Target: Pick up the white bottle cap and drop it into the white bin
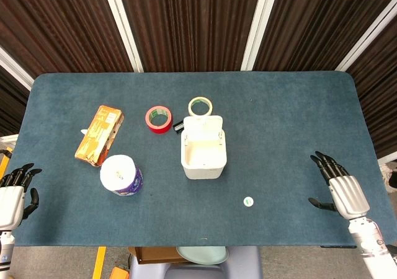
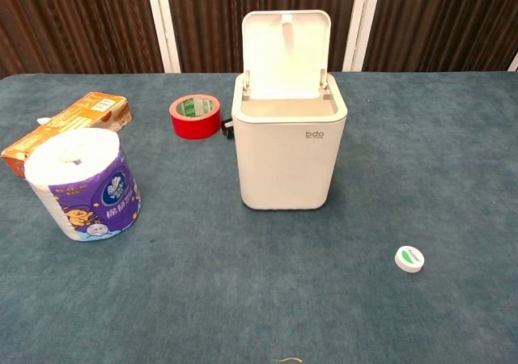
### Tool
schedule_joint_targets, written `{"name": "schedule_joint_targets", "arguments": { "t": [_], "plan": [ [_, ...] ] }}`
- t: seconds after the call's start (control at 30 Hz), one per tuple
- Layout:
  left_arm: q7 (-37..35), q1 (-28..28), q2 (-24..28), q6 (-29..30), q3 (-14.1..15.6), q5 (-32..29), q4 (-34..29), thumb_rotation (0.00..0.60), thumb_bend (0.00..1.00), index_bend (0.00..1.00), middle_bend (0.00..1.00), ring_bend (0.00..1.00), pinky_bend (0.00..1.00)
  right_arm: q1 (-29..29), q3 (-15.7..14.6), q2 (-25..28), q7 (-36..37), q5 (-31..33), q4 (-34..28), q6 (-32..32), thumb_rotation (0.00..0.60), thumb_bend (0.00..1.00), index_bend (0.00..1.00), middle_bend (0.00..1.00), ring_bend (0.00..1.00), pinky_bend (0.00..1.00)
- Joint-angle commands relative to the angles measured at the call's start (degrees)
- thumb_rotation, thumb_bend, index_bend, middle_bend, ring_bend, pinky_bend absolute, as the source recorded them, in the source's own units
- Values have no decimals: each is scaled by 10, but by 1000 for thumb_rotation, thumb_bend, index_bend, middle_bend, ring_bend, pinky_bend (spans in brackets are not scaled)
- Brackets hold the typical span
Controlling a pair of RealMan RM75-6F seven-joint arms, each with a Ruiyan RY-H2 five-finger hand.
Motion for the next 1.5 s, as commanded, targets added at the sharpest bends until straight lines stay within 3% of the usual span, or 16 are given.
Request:
{"name": "schedule_joint_targets", "arguments": {
  "t": [0.03, 0.1, 0.2, 0.4, 0.5, 0.8, 1.1, 1.5],
  "plan": [
    [3, -1, 0, -3, 1, -2, -1, 600, 693, 250, 141, 178, 255, 5, -2, -10, 22, -20, 19, 10, 600, 204, 168, 132, 121, 328],
    [5, -1, 1, -2, 2, 0, -2, 600, 693, 250, 141, 178, 254, 7, -3, -21, 43, -37, 38, 26, 600, 204, 211, 170, 137, 345],
    [4, 1, 2, 0, 2, 1, -4, 600, 693, 251, 141, 178, 255, 12, -8, -33, 69, -65, 65, 45, 600, 203, 267, 286, 239, 498],
    [-6, 6, 6, 8, 0, -1, -7, 600, 694, 252, 145, 178, 255, 35, -10, -47, 86, -102, 83, 55, 600, 203, 382, 595, 662, 876],
    [-14, 7, 9, 11, -2, -2, -7, 600, 693, 252, 145, 177, 255, 54, -12, -41, 67, -109, 62, 29, 600, 203, 413, 707, 771, 978],
    [-35, 11, 17, 12, -7, -11, -8, 600, 694, 252, 146, 178, 256, 123, -21, -20, 9, -100, -11, -105, 600, 204, 473, 812, 871, 1000],
    [-48, 14, 21, 11, -9, -15, -8, 600, 692, 254, 150, 178, 258, 164, -26, -47, -41, -64, -16, -202, 600, 220, 496, 824, 882, 1000],
    [-56, 15, 25, 8, -10, -17, -10, 600, 694, 257, 155, 180, 259, 184, -34, -99, -80, -49, 28, -236, 600, 342, 536, 824, 882, 1000]
  ]
}}
